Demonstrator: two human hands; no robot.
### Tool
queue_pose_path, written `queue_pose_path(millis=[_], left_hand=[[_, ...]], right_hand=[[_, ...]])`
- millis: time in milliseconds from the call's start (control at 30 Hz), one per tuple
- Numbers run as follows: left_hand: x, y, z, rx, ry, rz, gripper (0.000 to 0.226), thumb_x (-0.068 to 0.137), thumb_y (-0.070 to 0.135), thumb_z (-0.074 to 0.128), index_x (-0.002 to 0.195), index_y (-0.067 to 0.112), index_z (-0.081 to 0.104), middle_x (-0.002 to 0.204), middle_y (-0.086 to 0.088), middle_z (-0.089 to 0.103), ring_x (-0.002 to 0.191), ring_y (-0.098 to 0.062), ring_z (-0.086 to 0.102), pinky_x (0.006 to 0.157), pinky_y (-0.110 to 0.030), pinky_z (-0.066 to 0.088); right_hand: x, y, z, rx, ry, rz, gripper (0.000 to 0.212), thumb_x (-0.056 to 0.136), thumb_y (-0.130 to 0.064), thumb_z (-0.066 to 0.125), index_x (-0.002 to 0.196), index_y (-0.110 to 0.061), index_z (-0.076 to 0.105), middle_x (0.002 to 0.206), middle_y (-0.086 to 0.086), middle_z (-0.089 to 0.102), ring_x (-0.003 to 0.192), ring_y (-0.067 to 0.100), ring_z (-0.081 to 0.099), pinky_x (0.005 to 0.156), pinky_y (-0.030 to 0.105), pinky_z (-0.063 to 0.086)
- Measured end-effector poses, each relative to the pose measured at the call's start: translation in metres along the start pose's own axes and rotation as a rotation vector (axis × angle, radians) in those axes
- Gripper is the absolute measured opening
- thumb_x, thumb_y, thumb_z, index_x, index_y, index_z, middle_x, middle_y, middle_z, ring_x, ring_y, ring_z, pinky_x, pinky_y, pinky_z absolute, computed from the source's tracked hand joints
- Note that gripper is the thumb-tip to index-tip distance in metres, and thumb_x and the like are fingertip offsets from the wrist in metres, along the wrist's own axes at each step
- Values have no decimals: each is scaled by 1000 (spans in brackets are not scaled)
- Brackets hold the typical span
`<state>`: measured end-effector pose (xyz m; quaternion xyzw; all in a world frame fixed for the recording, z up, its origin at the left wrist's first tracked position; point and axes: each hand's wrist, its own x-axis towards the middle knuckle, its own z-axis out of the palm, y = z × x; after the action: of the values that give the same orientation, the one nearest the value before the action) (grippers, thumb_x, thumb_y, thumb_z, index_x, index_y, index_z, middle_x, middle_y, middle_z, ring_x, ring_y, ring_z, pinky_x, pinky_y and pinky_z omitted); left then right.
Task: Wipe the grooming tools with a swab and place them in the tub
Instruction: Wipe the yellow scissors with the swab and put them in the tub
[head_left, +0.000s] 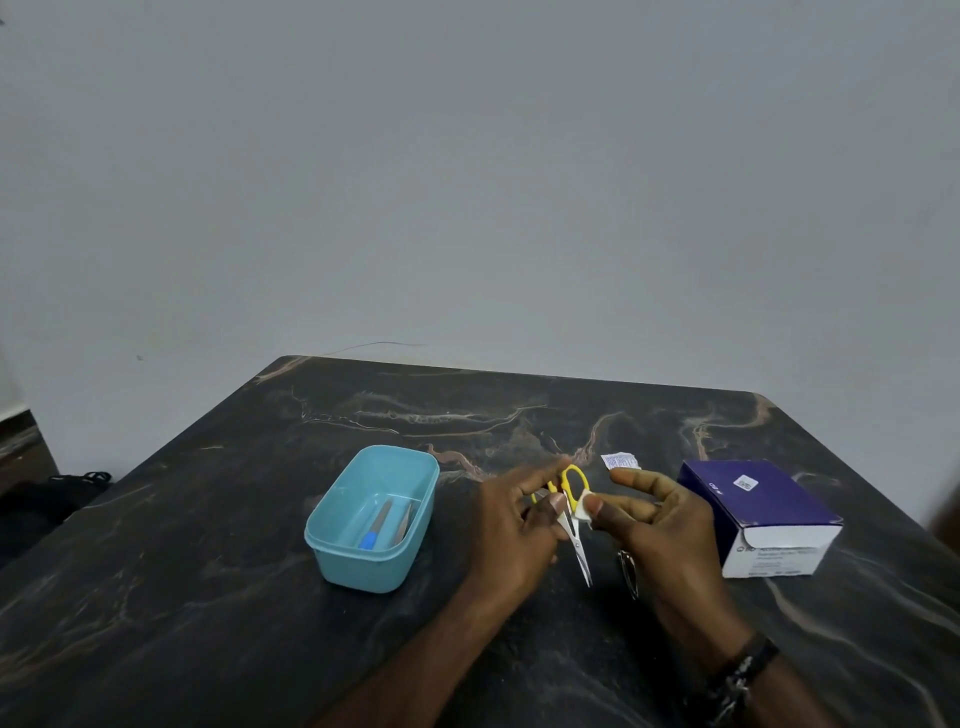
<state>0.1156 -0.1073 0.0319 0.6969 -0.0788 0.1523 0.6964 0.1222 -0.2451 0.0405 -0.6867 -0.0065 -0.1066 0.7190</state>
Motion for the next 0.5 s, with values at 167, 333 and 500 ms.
queue_pose_path(millis=[167,333,500], left_hand=[[0,-7,4,58,-64,7,31,90,-1,59,113,16,71,96,-5,75,72,-10,68,54,-8,46],[4,-11,1,83,-29,15,33,89,0,60,112,21,71,93,-2,76,71,-7,66,61,-15,49],[4,-8,0,103,-42,8,32,90,3,60,112,23,71,90,4,74,69,-3,65,61,-15,49]], right_hand=[[4,-3,-7,26,64,-28,39,76,4,75,111,-4,60,76,6,77,68,18,74,61,24,59],[3,-1,-5,-23,-19,-11,40,76,0,76,112,-4,59,77,7,77,73,19,75,67,26,55],[2,-1,-4,-52,-4,-32,40,76,0,77,111,-6,59,76,5,77,73,16,75,68,24,54]])
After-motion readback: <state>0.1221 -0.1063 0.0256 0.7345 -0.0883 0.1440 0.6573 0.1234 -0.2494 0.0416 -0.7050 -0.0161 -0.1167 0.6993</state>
